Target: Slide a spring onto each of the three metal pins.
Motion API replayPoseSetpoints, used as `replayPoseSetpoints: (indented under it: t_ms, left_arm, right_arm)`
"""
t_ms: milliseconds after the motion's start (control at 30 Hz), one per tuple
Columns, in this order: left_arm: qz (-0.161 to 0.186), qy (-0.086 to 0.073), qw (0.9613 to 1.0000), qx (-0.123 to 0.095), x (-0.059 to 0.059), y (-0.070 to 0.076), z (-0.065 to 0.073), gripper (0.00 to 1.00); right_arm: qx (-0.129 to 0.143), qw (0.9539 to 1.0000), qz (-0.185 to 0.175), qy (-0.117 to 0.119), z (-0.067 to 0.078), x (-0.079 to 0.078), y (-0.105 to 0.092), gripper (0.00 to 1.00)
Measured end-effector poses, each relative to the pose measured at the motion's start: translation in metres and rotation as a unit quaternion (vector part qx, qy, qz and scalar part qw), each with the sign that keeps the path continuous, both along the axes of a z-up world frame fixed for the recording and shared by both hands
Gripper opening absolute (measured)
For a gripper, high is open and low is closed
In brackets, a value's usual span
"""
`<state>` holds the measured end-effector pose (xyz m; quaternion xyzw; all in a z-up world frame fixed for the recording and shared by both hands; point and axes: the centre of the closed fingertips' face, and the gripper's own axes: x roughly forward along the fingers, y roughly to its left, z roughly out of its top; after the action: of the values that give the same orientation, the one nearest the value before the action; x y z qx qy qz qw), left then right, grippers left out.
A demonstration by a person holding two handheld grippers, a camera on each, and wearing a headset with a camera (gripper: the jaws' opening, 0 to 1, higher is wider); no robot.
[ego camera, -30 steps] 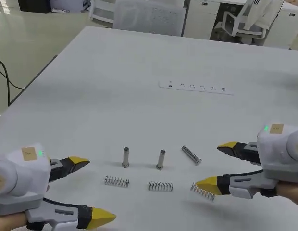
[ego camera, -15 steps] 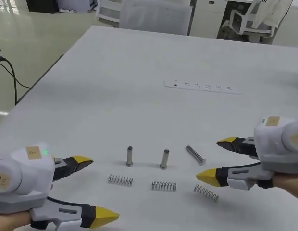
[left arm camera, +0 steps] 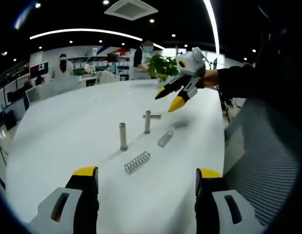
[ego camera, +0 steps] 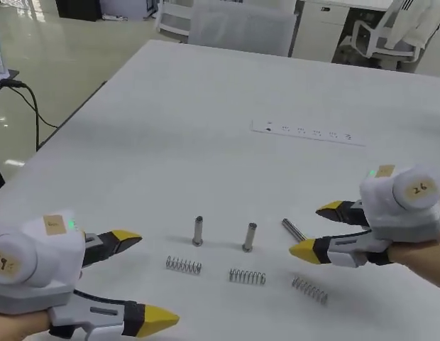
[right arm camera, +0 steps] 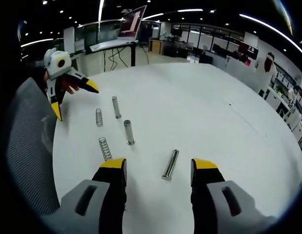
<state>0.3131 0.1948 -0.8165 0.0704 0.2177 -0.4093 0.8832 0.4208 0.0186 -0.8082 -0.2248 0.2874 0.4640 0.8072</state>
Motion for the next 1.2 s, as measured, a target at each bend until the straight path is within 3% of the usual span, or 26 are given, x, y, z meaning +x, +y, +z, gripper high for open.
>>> replayPoseSetpoints:
  t_ms: [100,267,533,767,833,967,1200]
  left_arm:
    - [0.002,-0.002,1.0000,-0.002,-0.001,0.000,0.002,0.78]
    - [0.003,-0.003,1.0000,-0.004,-0.002,0.001,0.002,0.78]
    - [0.003,-0.006,0.9999,-0.010,-0.002,0.001,0.003,0.76]
    - [0.002,-0.004,0.9999,-0.011,-0.003,0.004,0.002,0.75]
    - [0.002,-0.003,0.9999,-0.011,-0.003,0.005,0.001,0.74]
    - [0.000,-0.002,0.9999,-0.011,-0.003,0.006,0.001,0.74]
    - [-0.007,-0.003,0.9999,-0.013,-0.001,0.006,0.002,0.72]
  right_arm:
    - [-0.003,1.0000,-0.004,0.005,-0.001,0.006,0.003,0.49]
    - [-0.033,0.9994,-0.004,0.014,-0.010,0.014,0.005,0.40]
    - [-0.068,0.9964,-0.025,0.044,-0.022,0.026,0.009,0.30]
    - [-0.088,0.9915,-0.057,0.077,-0.036,0.034,0.011,0.18]
    - [-0.090,0.9910,-0.064,0.077,-0.038,0.038,0.012,0.16]
    - [-0.092,0.9858,-0.090,0.108,-0.046,0.039,0.010,0.14]
    - [-0.103,0.9821,-0.108,0.115,-0.052,0.041,0.008,0.12]
